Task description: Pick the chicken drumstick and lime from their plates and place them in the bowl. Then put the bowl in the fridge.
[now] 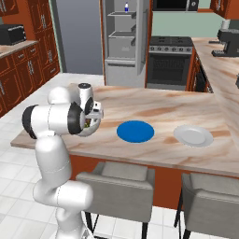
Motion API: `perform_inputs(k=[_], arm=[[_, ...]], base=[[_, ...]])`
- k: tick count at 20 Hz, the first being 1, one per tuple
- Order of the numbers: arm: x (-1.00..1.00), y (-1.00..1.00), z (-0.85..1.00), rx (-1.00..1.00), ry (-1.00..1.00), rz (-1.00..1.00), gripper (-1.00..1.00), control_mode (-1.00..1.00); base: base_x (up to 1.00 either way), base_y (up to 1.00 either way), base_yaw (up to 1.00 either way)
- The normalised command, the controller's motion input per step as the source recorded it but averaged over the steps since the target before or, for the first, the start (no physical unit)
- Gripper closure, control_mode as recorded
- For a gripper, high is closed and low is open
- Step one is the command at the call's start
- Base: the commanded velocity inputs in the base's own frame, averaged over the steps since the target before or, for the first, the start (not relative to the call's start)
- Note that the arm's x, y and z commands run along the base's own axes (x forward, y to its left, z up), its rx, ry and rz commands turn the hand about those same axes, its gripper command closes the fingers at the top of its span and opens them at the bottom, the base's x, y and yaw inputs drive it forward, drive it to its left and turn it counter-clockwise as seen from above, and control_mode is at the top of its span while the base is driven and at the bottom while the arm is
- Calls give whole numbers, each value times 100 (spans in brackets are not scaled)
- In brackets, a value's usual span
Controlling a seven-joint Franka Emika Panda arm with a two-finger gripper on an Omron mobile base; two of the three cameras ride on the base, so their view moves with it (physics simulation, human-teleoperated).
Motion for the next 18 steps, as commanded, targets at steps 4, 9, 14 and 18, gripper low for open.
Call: perform_inputs(k=[4, 9, 14, 18], arm=[[-24, -4, 42, 3, 0, 0, -100, -100], [-34, -14, 54, 10, -1, -2, -100, -100], [-40, -27, 20, 9, 0, -18, -100, -100], [-44, -31, -2, 0, 0, -29, -100, -100]], base=[[0, 0, 0], [0, 0, 0], [0, 0, 0], [0, 0, 0]])
